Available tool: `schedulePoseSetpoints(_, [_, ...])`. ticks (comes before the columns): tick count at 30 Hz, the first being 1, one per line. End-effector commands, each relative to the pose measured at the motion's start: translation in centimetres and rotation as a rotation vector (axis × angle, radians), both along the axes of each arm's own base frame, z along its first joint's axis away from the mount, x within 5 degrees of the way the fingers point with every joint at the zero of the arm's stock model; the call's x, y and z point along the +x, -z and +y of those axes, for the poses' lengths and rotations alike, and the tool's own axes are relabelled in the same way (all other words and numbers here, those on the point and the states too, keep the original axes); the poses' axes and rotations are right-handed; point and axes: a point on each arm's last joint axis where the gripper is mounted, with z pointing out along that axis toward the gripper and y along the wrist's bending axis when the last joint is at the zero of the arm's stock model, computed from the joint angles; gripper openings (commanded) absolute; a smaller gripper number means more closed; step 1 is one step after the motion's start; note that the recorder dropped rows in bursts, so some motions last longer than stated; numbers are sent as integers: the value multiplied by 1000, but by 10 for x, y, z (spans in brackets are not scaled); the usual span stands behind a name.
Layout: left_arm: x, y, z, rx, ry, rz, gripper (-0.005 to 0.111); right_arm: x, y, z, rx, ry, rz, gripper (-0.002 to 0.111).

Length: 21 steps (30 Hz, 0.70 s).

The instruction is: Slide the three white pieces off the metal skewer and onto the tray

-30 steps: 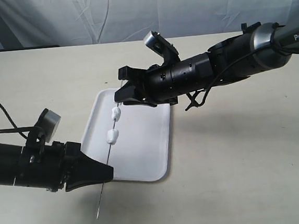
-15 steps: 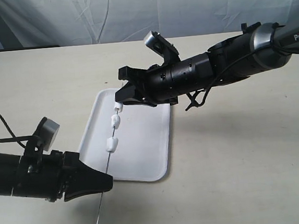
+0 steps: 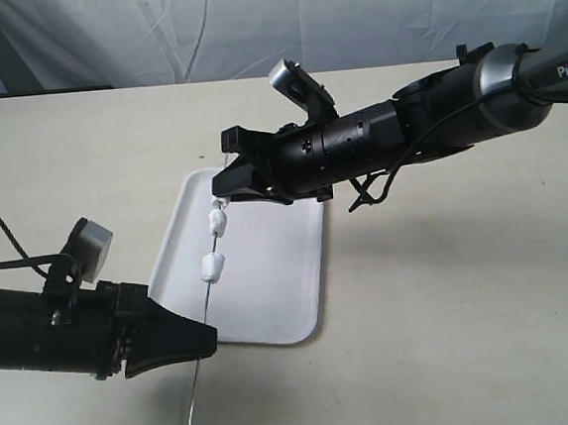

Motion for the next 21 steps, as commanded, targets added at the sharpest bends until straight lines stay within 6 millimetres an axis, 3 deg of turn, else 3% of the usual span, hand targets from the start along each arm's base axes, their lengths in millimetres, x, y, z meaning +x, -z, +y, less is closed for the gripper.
schedulePoseSetpoints(1, [1,-2,0,-25,-13,-4,0,0,-1,2,9,-11,-8,23])
schedulePoseSetpoints(21, [1,-1,0,-22,-12,-4,0,2,0,0,-14,12,-12,23])
